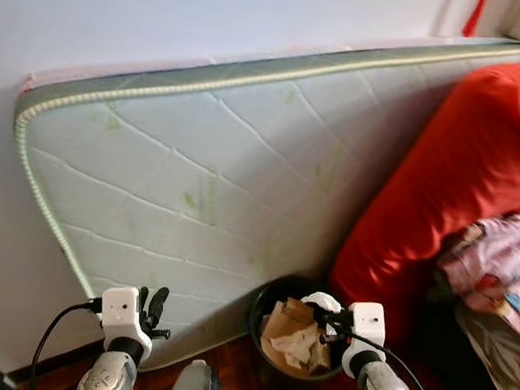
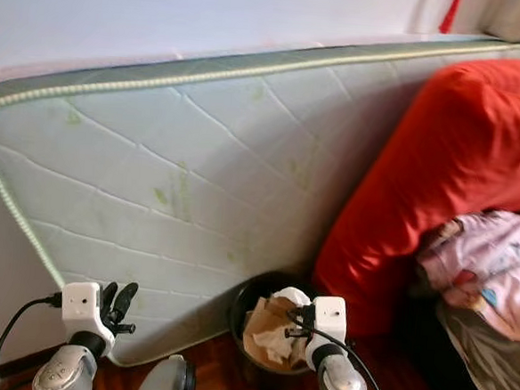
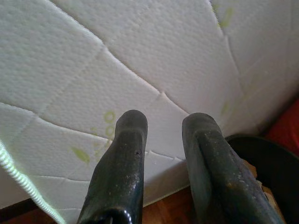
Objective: Clean up the room
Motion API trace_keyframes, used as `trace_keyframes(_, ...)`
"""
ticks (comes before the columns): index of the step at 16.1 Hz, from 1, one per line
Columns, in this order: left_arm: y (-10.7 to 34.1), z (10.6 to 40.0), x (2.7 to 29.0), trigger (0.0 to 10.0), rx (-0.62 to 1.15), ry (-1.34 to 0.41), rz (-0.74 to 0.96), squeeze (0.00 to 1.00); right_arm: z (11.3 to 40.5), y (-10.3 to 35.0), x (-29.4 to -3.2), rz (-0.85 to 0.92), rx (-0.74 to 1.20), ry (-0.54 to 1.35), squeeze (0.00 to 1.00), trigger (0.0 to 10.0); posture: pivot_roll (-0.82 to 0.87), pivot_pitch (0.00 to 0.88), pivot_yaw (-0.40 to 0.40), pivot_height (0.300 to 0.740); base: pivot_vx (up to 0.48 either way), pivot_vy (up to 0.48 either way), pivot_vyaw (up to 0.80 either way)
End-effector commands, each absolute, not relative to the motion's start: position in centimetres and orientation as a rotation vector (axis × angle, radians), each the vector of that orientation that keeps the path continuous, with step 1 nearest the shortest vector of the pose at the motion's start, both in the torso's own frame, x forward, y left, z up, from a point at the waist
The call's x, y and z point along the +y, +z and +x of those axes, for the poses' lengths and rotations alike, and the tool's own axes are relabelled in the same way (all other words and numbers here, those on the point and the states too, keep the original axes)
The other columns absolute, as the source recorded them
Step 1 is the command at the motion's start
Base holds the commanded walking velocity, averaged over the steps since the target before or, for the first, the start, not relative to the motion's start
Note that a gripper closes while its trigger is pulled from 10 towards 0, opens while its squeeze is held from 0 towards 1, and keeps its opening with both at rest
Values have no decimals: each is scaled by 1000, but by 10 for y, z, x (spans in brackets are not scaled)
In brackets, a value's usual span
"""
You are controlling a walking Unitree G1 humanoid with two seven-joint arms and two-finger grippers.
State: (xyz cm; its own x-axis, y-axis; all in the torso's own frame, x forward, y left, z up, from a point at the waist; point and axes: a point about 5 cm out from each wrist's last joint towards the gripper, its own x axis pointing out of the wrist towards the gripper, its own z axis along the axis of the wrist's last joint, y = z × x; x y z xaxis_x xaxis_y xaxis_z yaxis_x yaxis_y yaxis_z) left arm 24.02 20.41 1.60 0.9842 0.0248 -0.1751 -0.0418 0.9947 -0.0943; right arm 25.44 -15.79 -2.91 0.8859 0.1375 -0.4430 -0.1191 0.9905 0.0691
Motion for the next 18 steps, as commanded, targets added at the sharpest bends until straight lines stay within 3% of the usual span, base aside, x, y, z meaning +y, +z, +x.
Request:
trace_keyframes(1, 18, 241, 203, 10000, 168, 29, -105, 0, 256, -28, -159, 39, 465, 129, 0, 10000, 146, 0, -23, 627, 0, 0, 0)
trace_keyframes(18, 18, 243, 204, 10000, 179, 28, -105, 0, 251, -34, -152, 41, 506, 165, 0, 10000, 147, 0, -19, 617, 0, 0, 0)
